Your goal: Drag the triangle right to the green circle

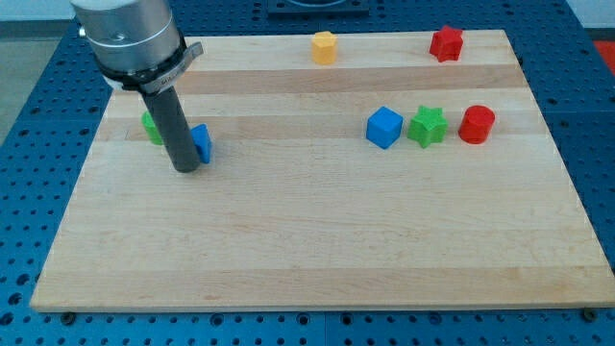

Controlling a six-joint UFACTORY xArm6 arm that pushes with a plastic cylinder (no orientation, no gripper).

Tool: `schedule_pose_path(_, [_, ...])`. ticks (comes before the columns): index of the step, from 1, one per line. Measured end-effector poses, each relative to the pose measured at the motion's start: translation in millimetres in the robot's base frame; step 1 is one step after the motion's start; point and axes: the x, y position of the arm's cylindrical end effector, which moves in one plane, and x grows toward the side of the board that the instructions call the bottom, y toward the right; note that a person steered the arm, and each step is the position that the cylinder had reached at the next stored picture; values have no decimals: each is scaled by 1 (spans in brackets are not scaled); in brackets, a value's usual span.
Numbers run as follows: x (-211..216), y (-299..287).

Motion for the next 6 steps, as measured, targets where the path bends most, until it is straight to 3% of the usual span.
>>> schedule_pose_path(2, [-21,0])
schedule_pose_path(6, [-18,39])
